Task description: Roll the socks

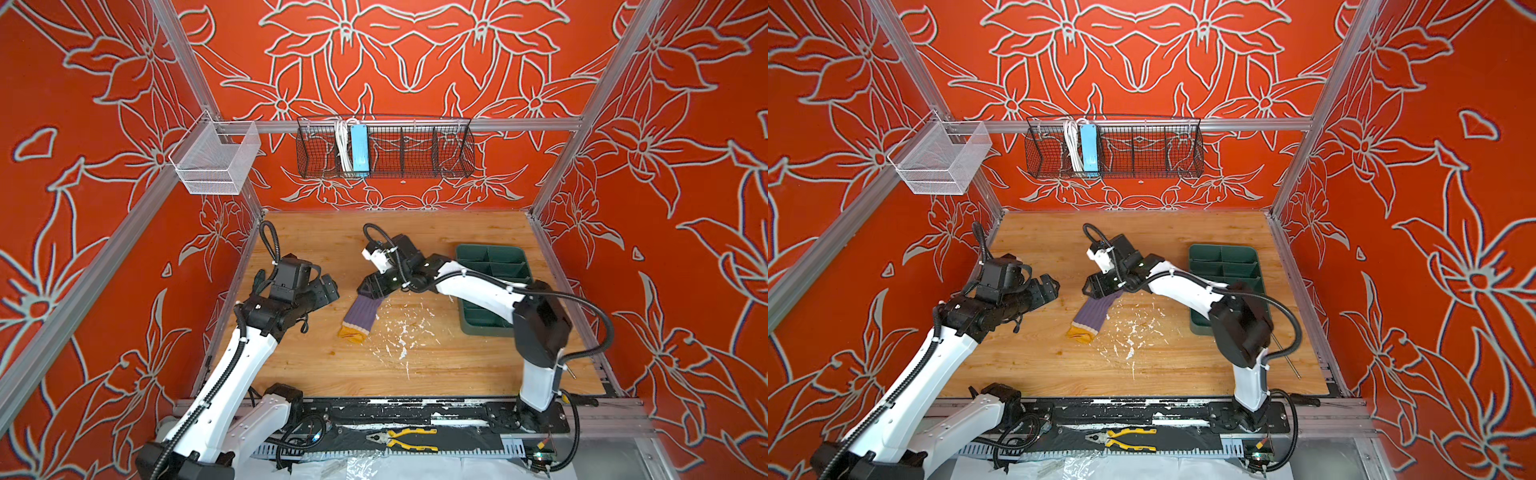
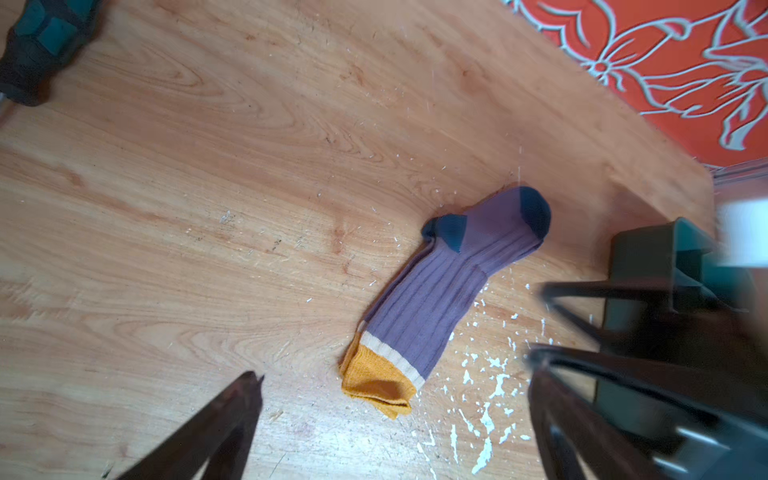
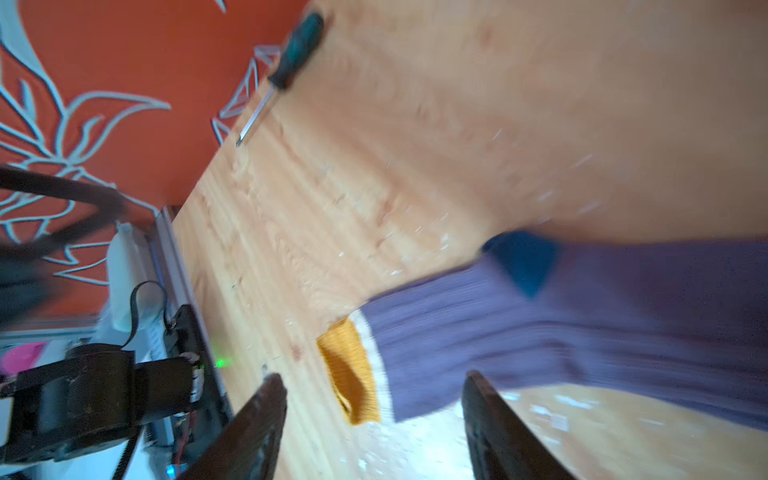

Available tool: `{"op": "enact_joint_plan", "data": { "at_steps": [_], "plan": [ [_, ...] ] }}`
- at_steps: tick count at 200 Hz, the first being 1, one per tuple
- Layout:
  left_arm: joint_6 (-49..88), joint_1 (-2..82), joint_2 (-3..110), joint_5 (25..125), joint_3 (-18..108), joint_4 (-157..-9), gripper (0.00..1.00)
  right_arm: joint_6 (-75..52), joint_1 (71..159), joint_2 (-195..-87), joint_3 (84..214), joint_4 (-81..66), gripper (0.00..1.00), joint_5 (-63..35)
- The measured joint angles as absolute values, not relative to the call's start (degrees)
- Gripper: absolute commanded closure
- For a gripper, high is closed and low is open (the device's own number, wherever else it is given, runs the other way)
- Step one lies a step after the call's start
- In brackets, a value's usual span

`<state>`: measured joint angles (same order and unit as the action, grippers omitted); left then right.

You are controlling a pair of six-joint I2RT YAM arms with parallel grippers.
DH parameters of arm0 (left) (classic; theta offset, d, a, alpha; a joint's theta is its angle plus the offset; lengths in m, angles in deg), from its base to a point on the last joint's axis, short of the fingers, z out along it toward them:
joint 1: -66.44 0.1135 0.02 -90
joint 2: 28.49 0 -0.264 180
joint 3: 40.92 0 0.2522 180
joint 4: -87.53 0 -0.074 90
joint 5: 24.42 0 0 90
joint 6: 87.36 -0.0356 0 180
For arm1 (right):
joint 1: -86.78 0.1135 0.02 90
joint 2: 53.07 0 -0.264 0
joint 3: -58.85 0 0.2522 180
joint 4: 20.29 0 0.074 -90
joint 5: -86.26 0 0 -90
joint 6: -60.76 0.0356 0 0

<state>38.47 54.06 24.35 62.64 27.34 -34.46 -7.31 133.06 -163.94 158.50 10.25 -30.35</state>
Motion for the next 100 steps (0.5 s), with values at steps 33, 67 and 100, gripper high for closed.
{"op": "enact_joint_plan", "data": {
  "at_steps": [33, 67, 100],
  "plan": [
    [39.0, 54.1, 21.2, 62.7, 26.2, -34.4, 0.03, -1.1, 134.5, -173.0, 159.8, 8.2, 0.34, -31.9],
    [39.7, 54.1, 18.0, 62.8, 24.3, -34.1, 0.03, 2.6, 134.9, -176.9, 160.0, 7.0, 0.34, -33.2],
    [39.0, 54.1, 16.8, 63.2, 24.1, -34.3, 0.03, 2.4, 135.0, -174.3, 155.3, 5.0, 0.34, -33.2]
  ]
}}
